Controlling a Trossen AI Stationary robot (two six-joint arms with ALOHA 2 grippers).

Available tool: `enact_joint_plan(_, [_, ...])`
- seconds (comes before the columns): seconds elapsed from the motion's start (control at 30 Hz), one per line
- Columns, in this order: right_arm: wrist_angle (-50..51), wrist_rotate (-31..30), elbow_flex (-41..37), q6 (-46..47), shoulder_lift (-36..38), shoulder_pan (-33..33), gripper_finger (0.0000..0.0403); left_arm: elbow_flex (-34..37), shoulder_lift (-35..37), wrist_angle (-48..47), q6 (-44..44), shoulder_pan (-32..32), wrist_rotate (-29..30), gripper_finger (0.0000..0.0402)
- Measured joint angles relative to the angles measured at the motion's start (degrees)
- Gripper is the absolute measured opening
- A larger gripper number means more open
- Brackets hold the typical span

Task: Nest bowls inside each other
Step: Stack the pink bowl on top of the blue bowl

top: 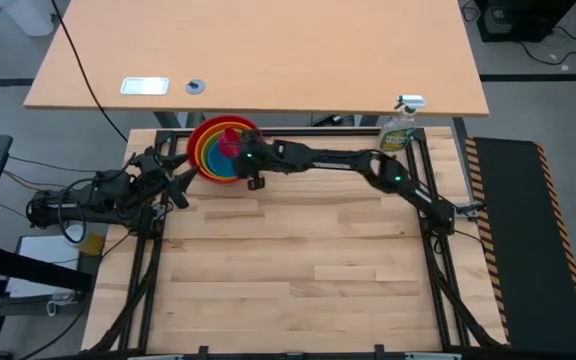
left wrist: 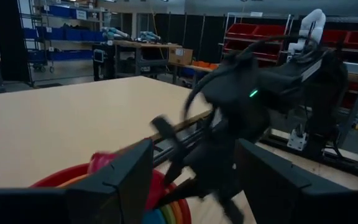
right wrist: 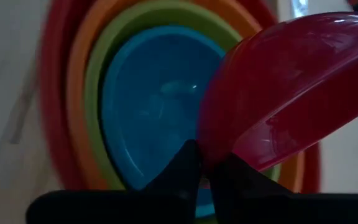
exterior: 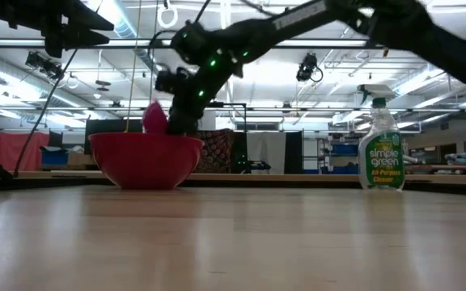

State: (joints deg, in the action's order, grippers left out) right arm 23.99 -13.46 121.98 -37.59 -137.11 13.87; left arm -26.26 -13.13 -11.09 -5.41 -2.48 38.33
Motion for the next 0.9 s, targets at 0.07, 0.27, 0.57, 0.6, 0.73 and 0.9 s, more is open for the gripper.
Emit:
enact_joint_plan(0.07, [2.04, 0.09, 4.47, -0.12, -3.4, 0.48, 0.0035, 0.0, 0.01, -0.35, -0.4, 0.0, 0.01, 0.0228])
enact_joint_plan(0.27, [7.45, 0.73, 12.69, -0.51, -8.92, 1.44, 0.0049, 0.0, 0.0, -2.26, -1.64, 0.0, -0.02, 0.0228])
enact_joint_plan(0.57, [11.21, 6.83, 12.97, 0.01, -8.97, 2.1, 0.0128, 0.0, 0.01, -3.36, -2.83, -0.01, -1.79, 0.0228])
enact_joint_plan(0.6, [11.21, 7.0, 12.98, -0.01, -8.97, 2.08, 0.0136, 0.0, 0.01, -3.32, -2.92, 0.0, -1.92, 0.0228])
enact_joint_plan(0.73, [10.14, 6.2, 13.02, 0.02, -8.08, 1.66, 0.0156, 0.0, 0.01, -3.34, -3.02, 0.0, -2.05, 0.0228])
enact_joint_plan(0.9, [9.03, 5.8, 13.04, 0.36, -6.17, 1.25, 0.0158, 0.0, 0.01, -3.41, -3.29, 0.0, -2.16, 0.0228])
